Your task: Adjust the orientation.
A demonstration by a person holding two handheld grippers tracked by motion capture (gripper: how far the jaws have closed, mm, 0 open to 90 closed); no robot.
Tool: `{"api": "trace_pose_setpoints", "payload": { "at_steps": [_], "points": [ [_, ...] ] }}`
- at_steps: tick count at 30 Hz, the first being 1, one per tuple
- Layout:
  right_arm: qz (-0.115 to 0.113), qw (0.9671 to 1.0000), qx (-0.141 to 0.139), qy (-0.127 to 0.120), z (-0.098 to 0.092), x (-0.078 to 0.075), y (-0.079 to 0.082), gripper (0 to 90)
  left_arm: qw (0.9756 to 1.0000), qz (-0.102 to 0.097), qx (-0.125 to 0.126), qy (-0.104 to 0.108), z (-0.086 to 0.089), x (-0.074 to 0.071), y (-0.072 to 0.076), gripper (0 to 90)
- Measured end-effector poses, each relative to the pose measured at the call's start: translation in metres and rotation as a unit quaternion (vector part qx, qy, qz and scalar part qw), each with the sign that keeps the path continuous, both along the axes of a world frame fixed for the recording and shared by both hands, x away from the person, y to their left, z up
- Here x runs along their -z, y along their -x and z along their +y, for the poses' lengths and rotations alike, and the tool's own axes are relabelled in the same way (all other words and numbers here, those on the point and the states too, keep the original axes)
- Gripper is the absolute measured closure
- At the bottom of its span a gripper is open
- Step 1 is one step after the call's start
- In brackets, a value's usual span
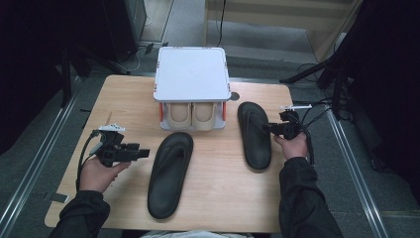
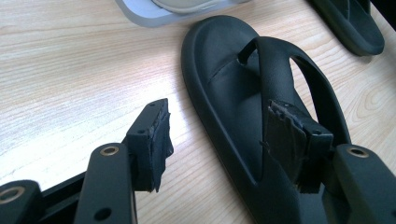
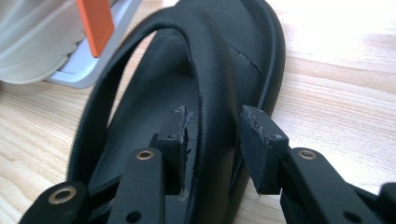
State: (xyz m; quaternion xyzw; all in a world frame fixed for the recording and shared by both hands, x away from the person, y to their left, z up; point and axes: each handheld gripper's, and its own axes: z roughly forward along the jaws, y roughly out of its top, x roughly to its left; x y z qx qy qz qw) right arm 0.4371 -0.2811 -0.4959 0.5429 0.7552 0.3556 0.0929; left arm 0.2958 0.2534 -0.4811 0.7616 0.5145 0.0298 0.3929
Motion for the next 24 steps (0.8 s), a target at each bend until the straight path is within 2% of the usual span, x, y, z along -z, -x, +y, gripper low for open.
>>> {"api": "trace_pose_setpoints", "payload": {
  "at_steps": [3,11,14,24],
  "points": [
    [0.008,1.0,0.0,0.006,0.0013,0.0042,-0.0029,63.9,1.0,-0.001,-0.002,0.001,0.0013,0.0003,0.0011,40.9],
    [0.008,0.9998,-0.003,0.017,0.0071,0.0076,-0.0052,68.9,1.0,0.0,-0.005,0.001,0.0014,0.0009,0.0014,40.0],
    [0.015,0.9998,0.006,0.008,0.0049,0.0067,-0.006,70.9,1.0,0.001,-0.004,0.001,0.0011,0.0008,0.0016,39.8],
    [0.019,0.9998,0.011,0.004,0.0053,0.0005,-0.0052,72.2,1.0,-0.003,-0.007,0.002,0.0024,0.0002,0.0018,39.8]
  ]
}}
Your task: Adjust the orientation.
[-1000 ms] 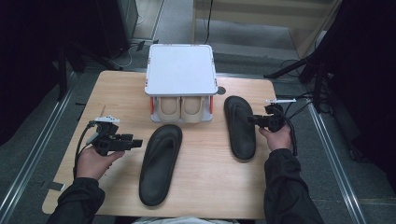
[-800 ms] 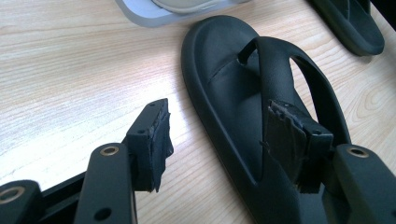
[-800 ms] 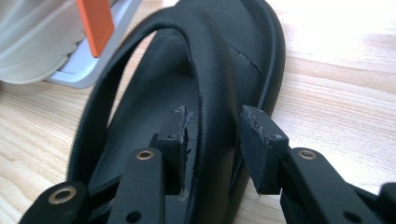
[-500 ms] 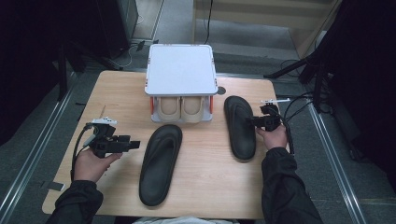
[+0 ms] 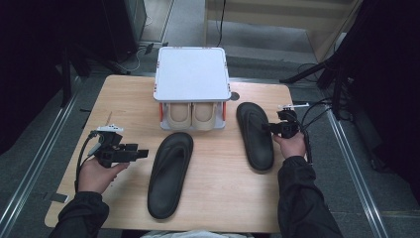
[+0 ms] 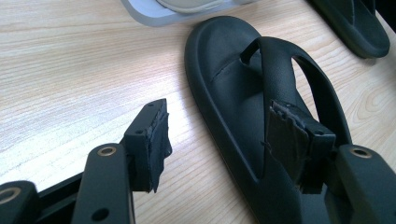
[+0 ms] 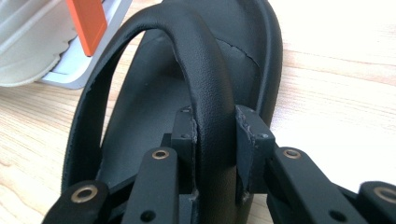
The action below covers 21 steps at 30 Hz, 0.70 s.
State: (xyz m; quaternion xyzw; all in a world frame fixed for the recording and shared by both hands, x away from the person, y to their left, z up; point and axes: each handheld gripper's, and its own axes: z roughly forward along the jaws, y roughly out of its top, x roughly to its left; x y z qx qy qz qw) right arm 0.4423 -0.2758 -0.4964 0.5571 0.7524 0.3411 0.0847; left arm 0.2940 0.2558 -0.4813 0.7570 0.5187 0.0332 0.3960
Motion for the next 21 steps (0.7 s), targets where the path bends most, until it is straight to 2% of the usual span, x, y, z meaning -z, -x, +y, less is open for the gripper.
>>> {"api": "trace_pose_setpoints", "payload": {
  "at_steps": [12,21],
  "points": [
    [0.002,0.9999,-0.003,-0.01,-0.001,-0.014,0.009,72.1,1.0,0.0,-0.001,0.0,0.002,0.0,0.0,40.8],
    [-0.007,0.9996,-0.013,-0.022,0.001,-0.027,0.029,72.0,1.0,-0.006,0.003,-0.001,0.001,-0.001,0.0,44.2]
  ]
}}
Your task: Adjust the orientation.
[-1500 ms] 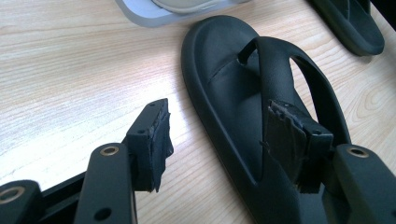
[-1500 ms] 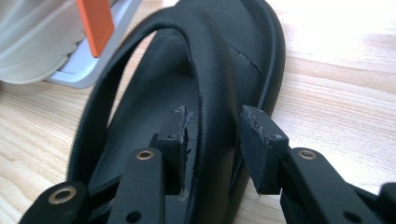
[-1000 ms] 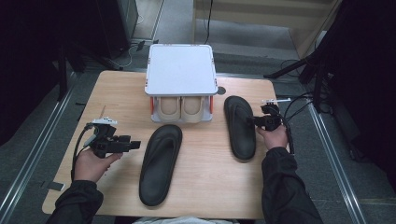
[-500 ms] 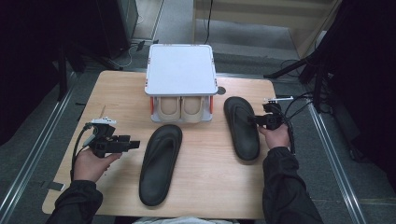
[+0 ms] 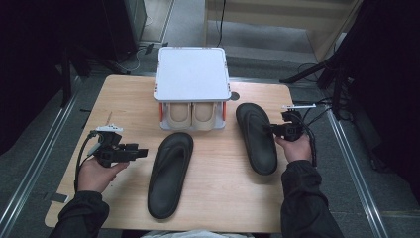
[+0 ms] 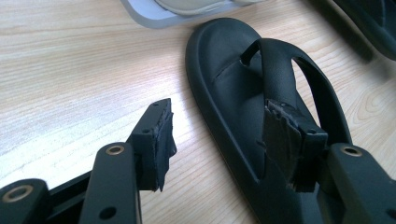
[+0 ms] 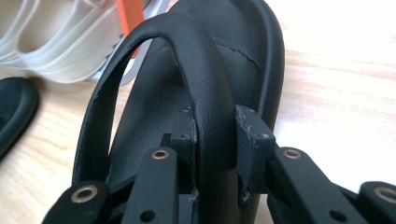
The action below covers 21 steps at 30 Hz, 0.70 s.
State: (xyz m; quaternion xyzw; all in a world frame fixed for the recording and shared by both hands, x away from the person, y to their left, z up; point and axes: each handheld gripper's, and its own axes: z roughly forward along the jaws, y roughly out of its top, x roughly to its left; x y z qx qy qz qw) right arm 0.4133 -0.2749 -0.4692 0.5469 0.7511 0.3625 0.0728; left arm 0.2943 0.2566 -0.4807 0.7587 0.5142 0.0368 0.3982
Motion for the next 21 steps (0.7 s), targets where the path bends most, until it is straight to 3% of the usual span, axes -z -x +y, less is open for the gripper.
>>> {"api": "trace_pose_setpoints", "payload": {
  "at_steps": [13,21],
  "points": [
    [0.0,0.9995,-0.032,-0.005,0.017,-0.007,0.04,72.0,0.9996,-0.012,0.021,-0.012,-0.006,0.0,-0.008,46.0],
    [0.017,0.9983,-0.054,-0.014,0.031,-0.004,0.059,71.9,0.9995,-0.01,0.027,-0.01,-0.011,0.001,-0.015,44.0]
  ]
}}
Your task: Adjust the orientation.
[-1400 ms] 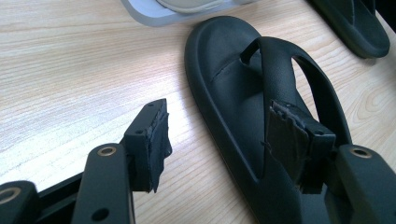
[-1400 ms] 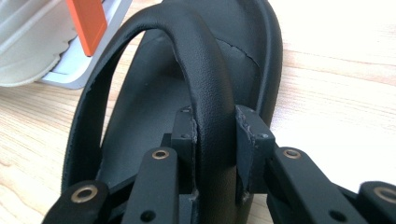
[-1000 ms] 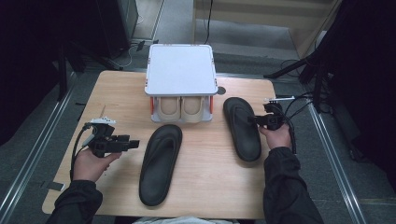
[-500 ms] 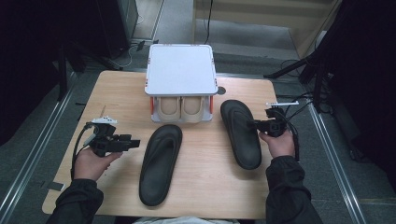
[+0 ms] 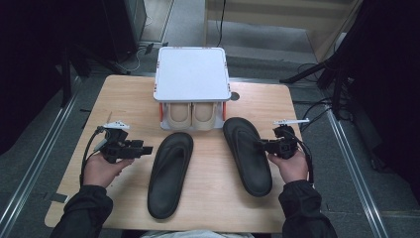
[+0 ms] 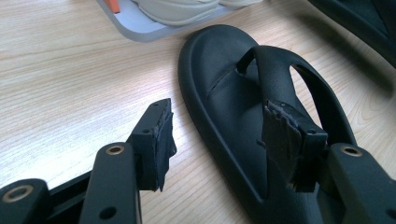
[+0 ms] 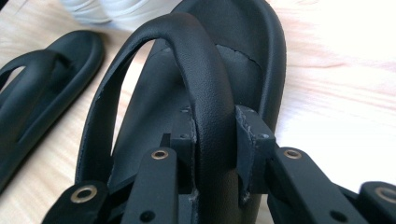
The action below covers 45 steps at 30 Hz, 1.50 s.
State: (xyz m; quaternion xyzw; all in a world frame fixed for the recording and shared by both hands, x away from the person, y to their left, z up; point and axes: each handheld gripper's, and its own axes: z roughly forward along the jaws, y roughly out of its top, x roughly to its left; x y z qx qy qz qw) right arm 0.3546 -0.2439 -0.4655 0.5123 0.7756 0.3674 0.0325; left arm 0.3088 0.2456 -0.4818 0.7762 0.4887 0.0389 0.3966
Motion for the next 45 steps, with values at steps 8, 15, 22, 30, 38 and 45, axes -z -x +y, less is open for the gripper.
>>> {"api": "trace_pose_setpoints", "payload": {
  "at_steps": [8,15,22,30,38,45],
  "points": [
    [-0.008,0.9998,-0.018,0.007,0.017,0.003,0.013,71.8,0.9999,-0.015,-0.001,0.006,-0.003,-0.001,-0.004,52.7],
    [0.004,0.9994,-0.032,0.016,0.03,0.012,0.021,71.8,0.9998,0.013,0.014,0.007,-0.006,0.01,-0.012,78.4],
    [0.01,0.9982,-0.052,0.028,0.045,0.019,0.021,71.7,0.9995,0.01,0.031,-0.007,-0.01,0.016,-0.016,88.9],
    [0.012,0.9963,-0.071,0.045,0.061,0.028,0.022,71.0,0.9972,0.029,0.059,-0.035,-0.022,0.027,-0.02,90.0],
    [0.02,0.9958,-0.081,0.038,0.071,0.034,0.022,70.6,0.9963,0.034,0.071,-0.034,-0.028,0.029,-0.019,89.0],
    [0.026,0.996,-0.079,0.032,0.076,0.036,0.021,70.2,0.9917,0.043,0.106,-0.059,-0.045,0.033,-0.016,87.9]
  ]
}}
